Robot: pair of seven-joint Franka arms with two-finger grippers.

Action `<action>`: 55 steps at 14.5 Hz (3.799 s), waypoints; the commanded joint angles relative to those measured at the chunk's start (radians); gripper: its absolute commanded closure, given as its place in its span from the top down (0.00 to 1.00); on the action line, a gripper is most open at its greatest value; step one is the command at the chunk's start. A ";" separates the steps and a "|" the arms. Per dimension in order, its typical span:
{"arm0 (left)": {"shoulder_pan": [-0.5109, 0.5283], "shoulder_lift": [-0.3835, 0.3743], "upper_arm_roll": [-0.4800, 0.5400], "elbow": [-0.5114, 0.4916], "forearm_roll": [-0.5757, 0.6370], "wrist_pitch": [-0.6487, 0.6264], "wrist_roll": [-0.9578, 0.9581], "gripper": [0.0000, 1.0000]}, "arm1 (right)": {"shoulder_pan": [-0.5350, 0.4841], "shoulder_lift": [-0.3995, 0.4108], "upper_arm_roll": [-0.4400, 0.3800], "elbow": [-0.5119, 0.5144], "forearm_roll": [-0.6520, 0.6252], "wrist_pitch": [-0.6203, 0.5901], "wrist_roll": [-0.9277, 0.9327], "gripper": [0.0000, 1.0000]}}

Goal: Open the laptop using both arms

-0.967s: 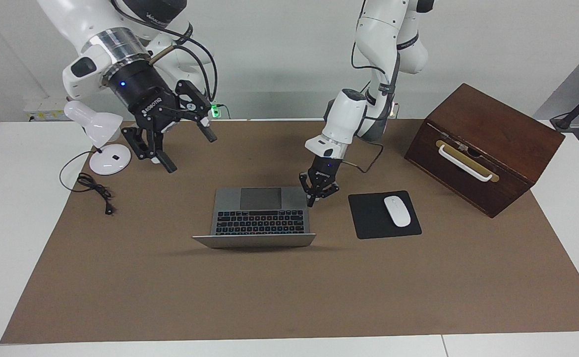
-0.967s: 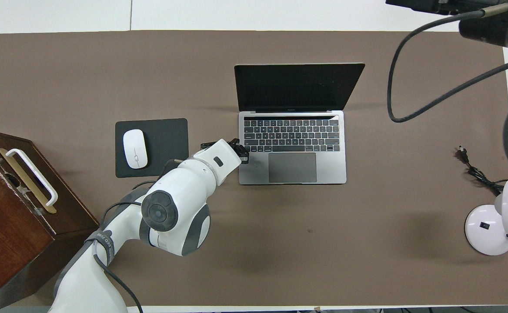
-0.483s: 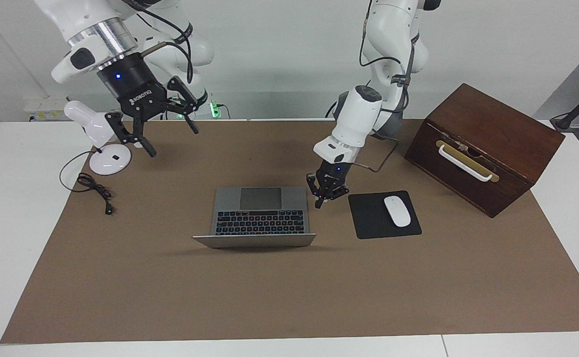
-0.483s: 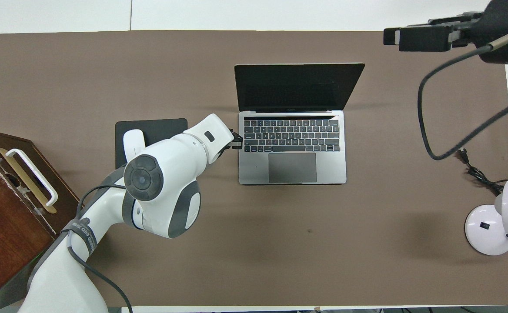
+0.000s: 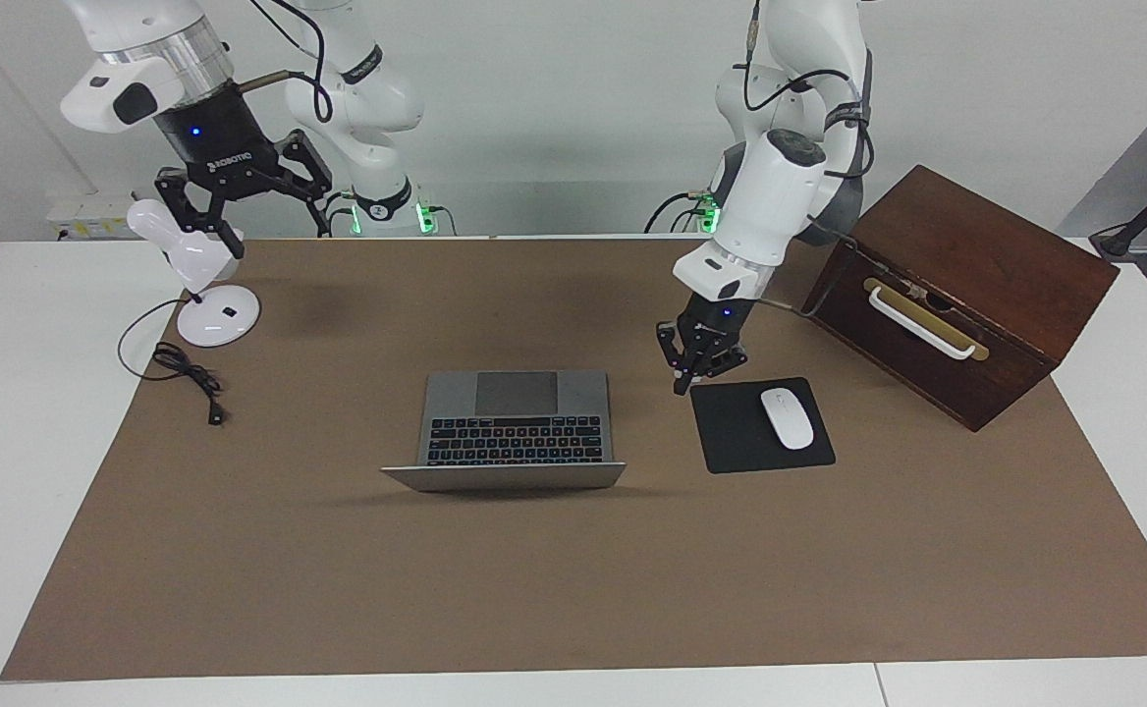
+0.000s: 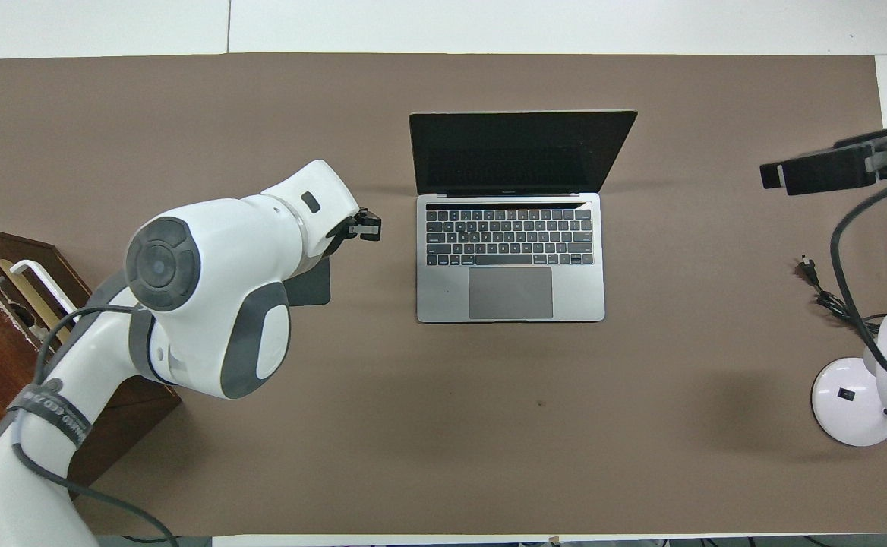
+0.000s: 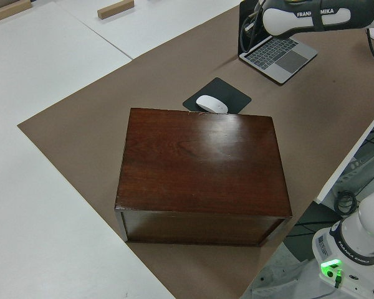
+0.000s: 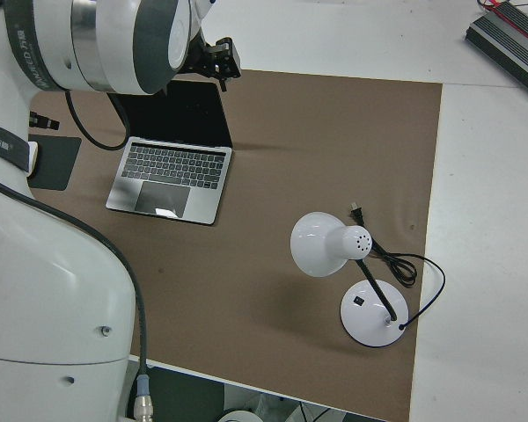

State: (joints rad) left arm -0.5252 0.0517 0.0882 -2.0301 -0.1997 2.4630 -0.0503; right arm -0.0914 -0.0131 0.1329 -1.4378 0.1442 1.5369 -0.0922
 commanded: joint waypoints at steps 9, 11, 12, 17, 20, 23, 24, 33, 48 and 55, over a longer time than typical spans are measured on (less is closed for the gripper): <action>0.248 -0.225 -0.005 -0.009 0.167 -0.378 0.178 0.00 | -0.077 -0.068 0.008 -0.059 -0.021 -0.129 0.229 1.00; 0.293 -0.231 -0.005 0.008 0.210 -0.421 0.179 0.00 | -0.076 -0.068 0.007 -0.064 -0.026 -0.080 0.223 1.00; 0.315 -0.230 -0.005 0.030 0.210 -0.461 0.178 0.00 | -0.076 -0.068 0.007 -0.078 -0.028 -0.063 0.218 1.00; 0.416 -0.231 -0.004 0.057 0.212 -0.553 0.176 0.29 | -0.076 -0.111 0.005 -0.191 -0.040 0.028 0.183 1.00; 0.432 -0.231 -0.004 0.074 0.212 -0.570 0.173 1.00 | -0.077 -0.111 0.005 -0.191 -0.040 0.029 0.183 1.00; 0.442 -0.233 -0.004 0.094 0.212 -0.604 0.165 1.00 | -0.076 -0.111 0.005 -0.193 -0.057 0.029 0.183 1.00; 0.442 -0.234 -0.004 0.097 0.212 -0.616 0.165 1.00 | -0.076 -0.111 0.005 -0.193 -0.069 0.029 0.181 1.00; 0.445 -0.211 -0.005 0.266 0.209 -0.827 0.153 1.00 | -0.074 -0.123 0.007 -0.216 -0.155 0.019 0.180 1.00; 0.452 -0.139 -0.004 0.398 0.200 -0.934 0.142 1.00 | -0.091 -0.153 0.007 -0.276 -0.150 0.038 0.144 1.00; 0.456 -0.144 -0.004 0.387 0.198 -0.931 0.142 1.00 | -0.088 -0.153 0.007 -0.276 -0.141 0.043 0.144 1.00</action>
State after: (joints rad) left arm -0.0833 -0.0862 0.0939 -1.6299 -0.0124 1.5151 0.1019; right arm -0.1678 -0.1370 0.1328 -1.6777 0.0090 1.5509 0.0806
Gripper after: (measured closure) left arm 0.000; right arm 0.000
